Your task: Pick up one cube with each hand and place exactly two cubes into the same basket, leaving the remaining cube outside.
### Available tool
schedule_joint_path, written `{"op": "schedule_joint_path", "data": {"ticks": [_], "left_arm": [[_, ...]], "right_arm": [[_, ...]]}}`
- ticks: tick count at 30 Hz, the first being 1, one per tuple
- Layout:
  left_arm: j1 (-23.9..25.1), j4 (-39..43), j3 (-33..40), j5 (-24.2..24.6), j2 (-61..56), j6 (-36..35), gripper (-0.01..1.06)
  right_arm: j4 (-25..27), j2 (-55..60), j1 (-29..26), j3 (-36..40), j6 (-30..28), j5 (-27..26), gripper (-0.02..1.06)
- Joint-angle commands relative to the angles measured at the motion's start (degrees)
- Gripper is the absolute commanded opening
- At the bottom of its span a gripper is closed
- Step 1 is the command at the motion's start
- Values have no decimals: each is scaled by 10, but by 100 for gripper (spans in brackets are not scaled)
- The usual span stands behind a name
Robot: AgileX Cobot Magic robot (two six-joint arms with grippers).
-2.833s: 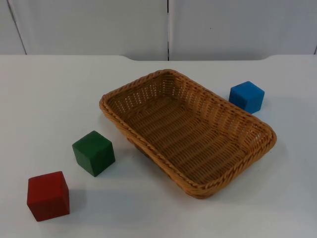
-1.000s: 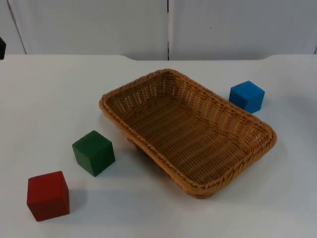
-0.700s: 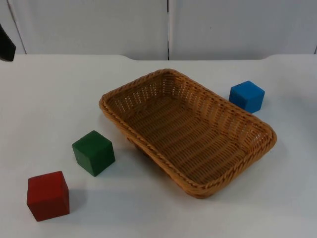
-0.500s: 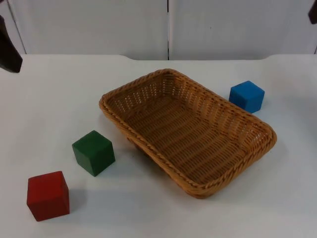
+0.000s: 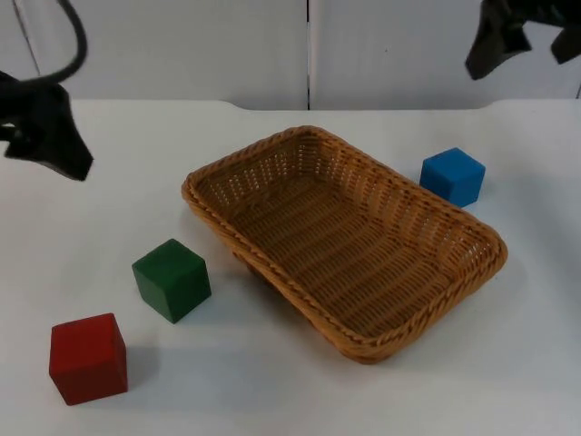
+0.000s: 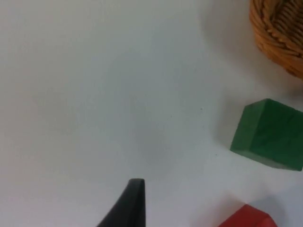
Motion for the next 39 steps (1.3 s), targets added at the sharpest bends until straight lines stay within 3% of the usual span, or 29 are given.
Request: {"op": "schedule_joint_path", "data": {"ticks": [1, 17, 28, 39], "left_arm": [[-18, 4, -6, -18, 11, 9, 105], [-116, 11, -10, -81, 95, 84, 105], [-119, 9, -10, -85, 145, 122, 105], [-119, 9, -10, -121, 180, 135, 105]], "right_arm": [[1, 17, 5, -13, -19, -7, 105], [6, 76, 6, -15, -71, -57, 105], [65, 122, 6, -15, -137, -73, 105], [76, 149, 6, -15, -149, -102, 105]]}}
